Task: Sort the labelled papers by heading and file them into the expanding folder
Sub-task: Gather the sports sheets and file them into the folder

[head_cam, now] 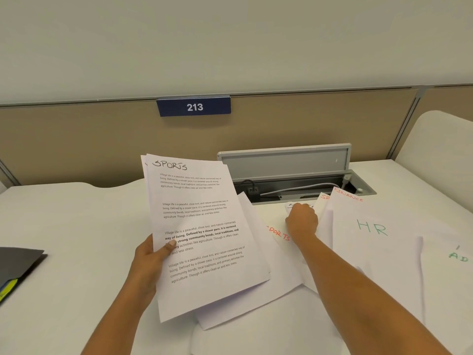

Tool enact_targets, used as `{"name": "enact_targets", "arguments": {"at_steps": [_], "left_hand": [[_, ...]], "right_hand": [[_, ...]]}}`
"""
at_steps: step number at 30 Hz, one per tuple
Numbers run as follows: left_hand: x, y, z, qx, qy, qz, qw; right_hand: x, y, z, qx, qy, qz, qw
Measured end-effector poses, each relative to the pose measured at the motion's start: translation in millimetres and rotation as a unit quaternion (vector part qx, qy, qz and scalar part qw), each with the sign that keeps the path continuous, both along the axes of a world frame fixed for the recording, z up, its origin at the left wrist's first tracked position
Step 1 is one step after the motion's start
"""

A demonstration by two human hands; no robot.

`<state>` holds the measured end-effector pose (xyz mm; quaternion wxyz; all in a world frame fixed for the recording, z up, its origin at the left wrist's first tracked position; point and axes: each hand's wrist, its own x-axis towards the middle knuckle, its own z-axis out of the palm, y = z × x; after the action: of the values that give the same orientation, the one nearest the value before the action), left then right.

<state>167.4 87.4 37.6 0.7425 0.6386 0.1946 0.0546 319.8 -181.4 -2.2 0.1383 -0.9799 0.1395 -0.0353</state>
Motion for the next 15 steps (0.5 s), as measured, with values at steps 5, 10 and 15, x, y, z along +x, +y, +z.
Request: {"name": "enact_targets", "arguments": {"at_steps": [5,10,15], "left_hand": [[1.6,-1.3,-2.5,-0.002,0.001,0.004,1.0],[0.6,-4.3,-1.0,-0.002,-0.002,0.002,1.0],[-9.0,-2.2,5.5,0.004,-0.016,0.006,1.0]], "right_hand": [[-0.5,0.6,5.6,0.043,-0.023,0.006,0.999],[-3.0,10.3,40.2,0.207,-0.127,-0.027,0.97],[-10.6,16.9,114.8,0.276,-0.237,-0.009,0.931]]}}
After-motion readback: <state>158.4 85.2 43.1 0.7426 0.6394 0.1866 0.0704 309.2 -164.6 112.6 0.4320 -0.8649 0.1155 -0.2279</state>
